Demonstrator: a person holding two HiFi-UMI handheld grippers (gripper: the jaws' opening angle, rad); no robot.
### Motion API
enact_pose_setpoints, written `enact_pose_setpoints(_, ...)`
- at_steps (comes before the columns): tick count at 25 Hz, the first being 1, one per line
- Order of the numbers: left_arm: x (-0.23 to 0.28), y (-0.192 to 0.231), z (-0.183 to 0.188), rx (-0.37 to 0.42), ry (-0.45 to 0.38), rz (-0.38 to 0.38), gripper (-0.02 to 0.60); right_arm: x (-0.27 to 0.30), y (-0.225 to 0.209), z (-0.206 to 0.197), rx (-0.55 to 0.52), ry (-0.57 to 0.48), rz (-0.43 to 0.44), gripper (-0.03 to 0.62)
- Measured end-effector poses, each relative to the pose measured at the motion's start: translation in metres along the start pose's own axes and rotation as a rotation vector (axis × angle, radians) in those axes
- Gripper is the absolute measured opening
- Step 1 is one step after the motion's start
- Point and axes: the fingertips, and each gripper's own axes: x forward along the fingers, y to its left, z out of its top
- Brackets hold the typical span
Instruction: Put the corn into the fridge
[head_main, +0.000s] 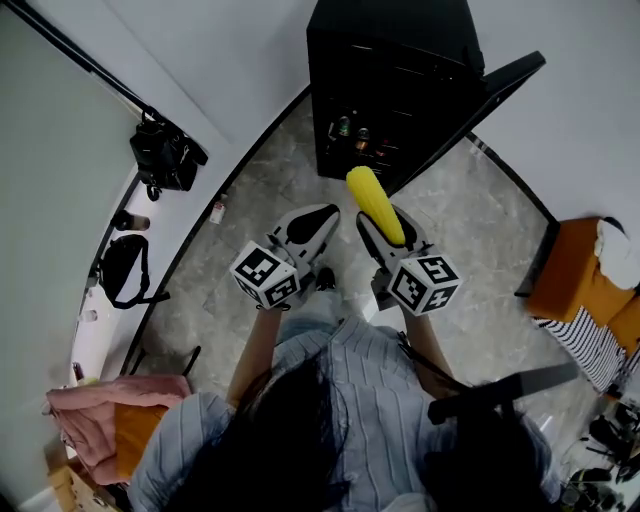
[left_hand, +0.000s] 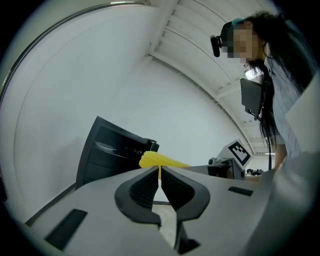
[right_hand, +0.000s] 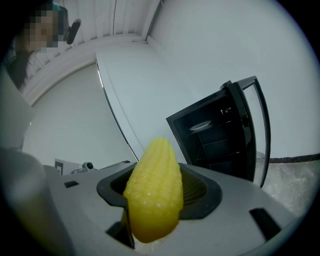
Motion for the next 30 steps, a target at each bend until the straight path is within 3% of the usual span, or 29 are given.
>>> enact_pose_setpoints(5, 0.008, 0.019, 0.003, -0.042, -0.011, -0.05, 0.008, 0.022, -0.01, -0.001, 0.013, -0.003, -0.046, 0.242)
enact_pose_setpoints(8, 0.016, 0.031, 0.003, -0.025, 0.004, -0.07, 0.008, 0.034, -0.016, 0.002, 0.008, -0.009, -0.067, 0.242)
enact_pose_setpoints(25, 0.052, 0.088, -0.032, -0.017, 0.073, -0.029, 0.008, 0.088, -0.089, 0.005, -0.033, 0.039, -0.12, 0.242)
enact_pose_setpoints(30, 0.071, 0.103, -0.032, -0.023, 0.047, -0.024, 0.008, 0.108, -0.115, 0.002, -0.042, 0.056, -0.111, 0.242)
